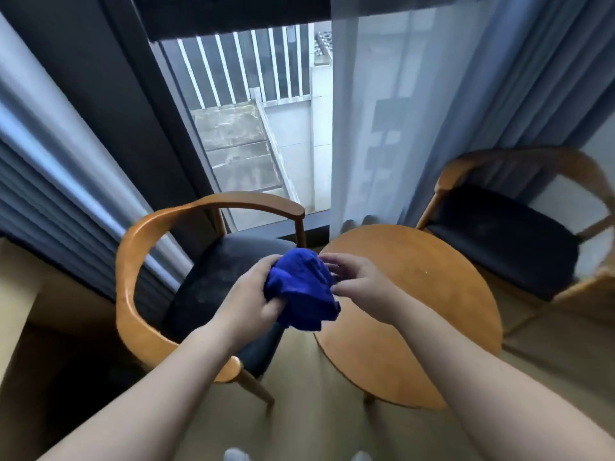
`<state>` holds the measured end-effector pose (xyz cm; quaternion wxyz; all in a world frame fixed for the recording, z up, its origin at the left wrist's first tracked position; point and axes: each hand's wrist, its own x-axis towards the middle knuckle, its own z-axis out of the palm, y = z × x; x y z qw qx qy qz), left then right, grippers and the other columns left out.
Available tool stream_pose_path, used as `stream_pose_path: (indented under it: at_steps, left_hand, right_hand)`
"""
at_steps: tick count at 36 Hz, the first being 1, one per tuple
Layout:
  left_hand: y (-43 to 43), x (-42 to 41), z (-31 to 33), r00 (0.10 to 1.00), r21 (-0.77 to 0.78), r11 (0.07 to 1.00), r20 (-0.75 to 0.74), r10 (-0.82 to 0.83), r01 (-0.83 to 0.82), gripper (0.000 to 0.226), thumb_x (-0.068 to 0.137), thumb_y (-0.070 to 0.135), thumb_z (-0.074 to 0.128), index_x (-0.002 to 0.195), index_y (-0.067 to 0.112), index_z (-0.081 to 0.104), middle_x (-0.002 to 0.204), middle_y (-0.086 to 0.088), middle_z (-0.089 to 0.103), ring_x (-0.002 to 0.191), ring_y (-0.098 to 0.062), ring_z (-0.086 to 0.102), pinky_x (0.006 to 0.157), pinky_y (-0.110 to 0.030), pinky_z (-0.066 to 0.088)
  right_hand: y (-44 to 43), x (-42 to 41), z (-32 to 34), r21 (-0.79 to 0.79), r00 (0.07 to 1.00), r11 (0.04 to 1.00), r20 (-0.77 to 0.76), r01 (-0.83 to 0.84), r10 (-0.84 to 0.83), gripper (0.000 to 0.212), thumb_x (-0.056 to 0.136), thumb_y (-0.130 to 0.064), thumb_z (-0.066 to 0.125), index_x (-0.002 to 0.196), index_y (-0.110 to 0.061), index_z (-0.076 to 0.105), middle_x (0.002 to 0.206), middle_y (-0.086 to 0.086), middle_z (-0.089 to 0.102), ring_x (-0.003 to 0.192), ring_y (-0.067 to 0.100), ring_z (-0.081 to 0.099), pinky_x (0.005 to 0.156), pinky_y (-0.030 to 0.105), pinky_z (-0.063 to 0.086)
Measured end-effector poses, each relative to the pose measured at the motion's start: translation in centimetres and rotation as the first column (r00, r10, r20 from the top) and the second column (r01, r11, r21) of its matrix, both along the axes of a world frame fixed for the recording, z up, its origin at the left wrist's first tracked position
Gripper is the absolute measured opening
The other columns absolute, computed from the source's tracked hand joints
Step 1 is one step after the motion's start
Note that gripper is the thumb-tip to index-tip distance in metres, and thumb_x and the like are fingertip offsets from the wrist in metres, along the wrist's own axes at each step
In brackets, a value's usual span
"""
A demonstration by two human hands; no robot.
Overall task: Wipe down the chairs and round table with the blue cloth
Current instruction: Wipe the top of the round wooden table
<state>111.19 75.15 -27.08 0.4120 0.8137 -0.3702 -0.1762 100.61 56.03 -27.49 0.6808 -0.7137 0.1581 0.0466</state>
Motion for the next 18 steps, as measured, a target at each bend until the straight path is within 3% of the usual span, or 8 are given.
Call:
stream_pose_path:
  at_steps: [2, 5, 8, 13, 16, 18]
  left_hand:
    - [-1.1, -2.1, 0.3, 0.999, -0.025, 1.000, -0.033, 0.018, -0.019, 0.052, 0.081, 0.002, 0.060, 0.112, 0.042, 0.050, 0.099, 0.016, 0.064, 0.092, 0.001, 0.060, 0.073, -0.012, 0.047]
    - [-2.3, -5.2, 0.4, 0.992, -0.018, 1.000, -0.123, -0.002, 0.000, 0.044, 0.084, 0.000, 0.056, 0.112, 0.034, 0.052, 0.094, 0.008, 0.065, 0.087, -0.004, 0.062, 0.070, -0.020, 0.052]
    - [-3.1, -8.1, 0.5, 0.982, -0.010, 0.999, -0.187, -0.037, 0.035, 0.047, 0.086, 0.001, 0.051, 0.110, 0.041, 0.050, 0.098, 0.009, 0.066, 0.090, -0.003, 0.062, 0.075, -0.021, 0.051]
    - [-2.6, -11.1, -0.4, 0.953, 0.072, 0.986, -0.278, -0.123, 0.148, 0.056, 0.084, -0.001, 0.049, 0.111, 0.049, 0.052, 0.095, 0.004, 0.068, 0.081, -0.020, 0.066, 0.070, -0.035, 0.057]
    - [-1.8, -12.3, -1.6, 0.952, 0.101, 0.983, -0.283, -0.118, 0.152, 0.055, 0.084, -0.001, 0.051, 0.115, 0.045, 0.050, 0.114, 0.014, 0.063, 0.106, -0.004, 0.059, 0.094, -0.033, 0.050]
    - [-1.4, -13.3, -2.3, 0.956, 0.141, 0.980, -0.277, -0.097, 0.140, 0.056, 0.084, 0.002, 0.054, 0.129, 0.035, 0.045, 0.128, 0.013, 0.054, 0.120, 0.000, 0.049, 0.101, -0.026, 0.043]
  right_hand:
    - [-0.8, -2.2, 0.1, -0.118, 1.000, 0.993, 0.020, 0.006, -0.003, 0.054, 0.083, 0.007, 0.062, 0.129, -0.019, 0.058, 0.117, 0.002, 0.067, 0.108, 0.016, 0.064, 0.092, 0.033, 0.054]
    - [-1.5, -5.1, 0.0, -0.140, 0.997, 0.988, 0.058, 0.057, -0.049, 0.044, 0.084, 0.005, 0.066, 0.122, -0.016, 0.064, 0.109, 0.007, 0.070, 0.100, 0.020, 0.066, 0.082, 0.025, 0.056]
    - [-2.1, -8.2, 0.0, -0.168, 0.991, 0.980, 0.092, 0.108, -0.093, 0.034, 0.087, 0.009, 0.059, 0.115, -0.008, 0.067, 0.103, 0.014, 0.071, 0.095, 0.027, 0.067, 0.078, 0.029, 0.058]
    - [-3.3, -12.5, 0.9, -0.439, 0.997, 0.896, 0.038, 0.074, -0.063, 0.028, 0.091, -0.007, 0.056, 0.104, -0.028, 0.068, 0.091, -0.005, 0.071, 0.086, 0.011, 0.066, 0.080, 0.034, 0.057]
    - [-3.6, -14.7, 2.1, -0.565, 0.998, 0.825, -0.034, 0.030, -0.060, 0.027, 0.093, -0.014, 0.054, 0.113, -0.029, 0.063, 0.094, -0.013, 0.066, 0.090, 0.009, 0.062, 0.078, 0.027, 0.054]
    - [-3.4, -15.9, 2.8, -0.606, 0.996, 0.795, -0.087, -0.027, -0.032, 0.027, 0.094, -0.016, 0.053, 0.115, -0.030, 0.062, 0.095, -0.016, 0.064, 0.091, 0.006, 0.060, 0.077, 0.023, 0.052]
